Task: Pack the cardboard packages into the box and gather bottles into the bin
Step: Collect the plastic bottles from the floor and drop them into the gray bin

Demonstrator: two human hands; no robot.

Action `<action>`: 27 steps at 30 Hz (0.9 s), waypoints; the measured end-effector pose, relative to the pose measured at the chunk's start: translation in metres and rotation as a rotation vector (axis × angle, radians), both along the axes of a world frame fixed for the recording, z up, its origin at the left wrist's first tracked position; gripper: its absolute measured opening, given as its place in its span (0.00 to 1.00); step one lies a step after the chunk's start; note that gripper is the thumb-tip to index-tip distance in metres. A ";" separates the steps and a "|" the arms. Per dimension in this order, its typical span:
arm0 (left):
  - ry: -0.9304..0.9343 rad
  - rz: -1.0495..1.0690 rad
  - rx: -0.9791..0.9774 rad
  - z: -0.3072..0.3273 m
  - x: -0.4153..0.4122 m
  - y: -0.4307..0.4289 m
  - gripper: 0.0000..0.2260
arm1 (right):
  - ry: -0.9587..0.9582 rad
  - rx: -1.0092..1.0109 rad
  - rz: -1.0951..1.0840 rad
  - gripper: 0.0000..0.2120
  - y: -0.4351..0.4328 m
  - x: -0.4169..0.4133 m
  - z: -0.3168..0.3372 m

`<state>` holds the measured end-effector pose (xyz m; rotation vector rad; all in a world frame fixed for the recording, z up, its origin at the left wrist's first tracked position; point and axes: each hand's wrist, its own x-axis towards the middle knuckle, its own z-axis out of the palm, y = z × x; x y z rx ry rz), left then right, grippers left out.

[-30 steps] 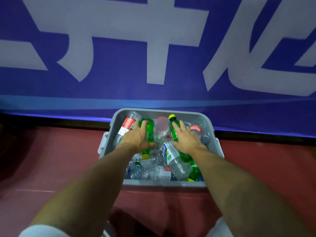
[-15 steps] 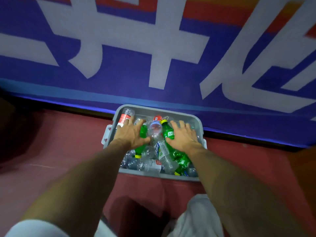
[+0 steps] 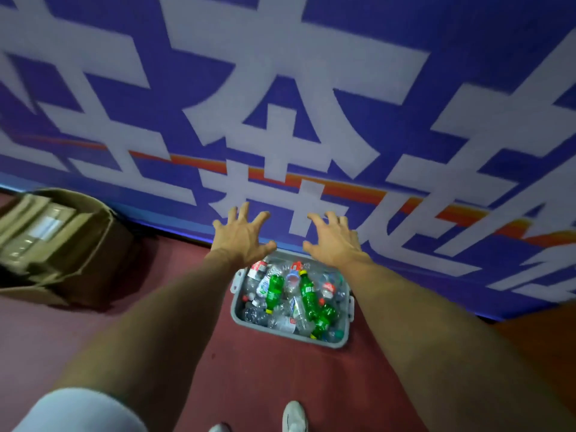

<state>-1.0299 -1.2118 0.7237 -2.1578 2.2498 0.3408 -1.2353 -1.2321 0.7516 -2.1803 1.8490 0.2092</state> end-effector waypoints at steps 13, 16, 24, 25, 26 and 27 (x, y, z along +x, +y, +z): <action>-0.016 0.403 -0.163 0.104 0.060 0.086 0.31 | -0.017 -0.133 0.335 0.29 0.014 0.076 0.098; -0.028 0.519 -0.171 0.112 0.080 0.125 0.30 | -0.052 -0.135 0.452 0.29 0.031 0.110 0.108; -0.029 0.869 -0.219 0.125 0.166 0.285 0.28 | -0.137 -0.123 0.806 0.24 0.140 0.255 0.125; -0.034 0.923 -0.212 0.126 0.180 0.314 0.28 | -0.145 -0.111 0.860 0.23 0.163 0.278 0.126; -0.045 0.974 -0.207 0.126 0.193 0.341 0.28 | -0.151 -0.101 0.907 0.23 0.185 0.298 0.127; -0.061 1.028 -0.208 0.126 0.206 0.370 0.28 | -0.157 -0.092 0.956 0.23 0.210 0.321 0.127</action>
